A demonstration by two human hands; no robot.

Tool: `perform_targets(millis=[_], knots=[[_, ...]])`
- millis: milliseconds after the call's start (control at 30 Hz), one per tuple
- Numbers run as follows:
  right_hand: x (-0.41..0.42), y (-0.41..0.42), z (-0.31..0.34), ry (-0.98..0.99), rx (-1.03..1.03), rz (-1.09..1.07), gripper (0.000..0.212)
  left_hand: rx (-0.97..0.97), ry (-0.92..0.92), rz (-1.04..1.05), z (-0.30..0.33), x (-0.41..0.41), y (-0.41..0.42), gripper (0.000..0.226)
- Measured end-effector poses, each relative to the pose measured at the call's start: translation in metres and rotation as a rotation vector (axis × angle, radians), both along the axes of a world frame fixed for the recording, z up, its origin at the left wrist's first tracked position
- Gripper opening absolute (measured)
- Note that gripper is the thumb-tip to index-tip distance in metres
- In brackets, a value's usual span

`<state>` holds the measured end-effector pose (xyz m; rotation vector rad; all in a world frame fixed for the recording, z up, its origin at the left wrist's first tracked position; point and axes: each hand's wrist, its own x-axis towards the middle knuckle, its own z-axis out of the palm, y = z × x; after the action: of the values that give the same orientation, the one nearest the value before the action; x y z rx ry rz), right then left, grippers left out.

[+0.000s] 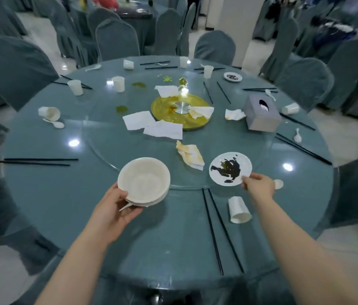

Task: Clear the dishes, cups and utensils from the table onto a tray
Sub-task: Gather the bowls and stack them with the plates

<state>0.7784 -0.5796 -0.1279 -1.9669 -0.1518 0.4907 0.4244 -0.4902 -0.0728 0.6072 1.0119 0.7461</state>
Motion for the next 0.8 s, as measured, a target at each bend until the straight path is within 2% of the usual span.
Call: perform_targets(millis=[133,267,400,600,800], knots=[[-0.041,-0.040,0.027,0.087,0.165,-0.006,0.011,-0.003,-0.065,-0.007,-0.005,-0.023,-0.025,0.035],[-0.065,-0.094,0.063,0.146,0.268,0.055,0.014,-0.016,-0.133,-0.028,-0.004,-0.026,-0.057,0.032],[-0.076,-0.148,0.098,0.143,0.298,0.077,0.012,0.063,-0.148,-0.123,0.012,-0.009,-0.085,0.031],[-0.067,-0.252,0.124,0.119,0.381,-0.092,0.009,0.072,-0.218,-0.258,0.039,0.050,-0.144,0.028],[-0.033,-0.403,0.135,0.144,0.530,-0.309,0.010,-0.006,-0.250,-0.357,0.049,0.143,-0.249,0.019]])
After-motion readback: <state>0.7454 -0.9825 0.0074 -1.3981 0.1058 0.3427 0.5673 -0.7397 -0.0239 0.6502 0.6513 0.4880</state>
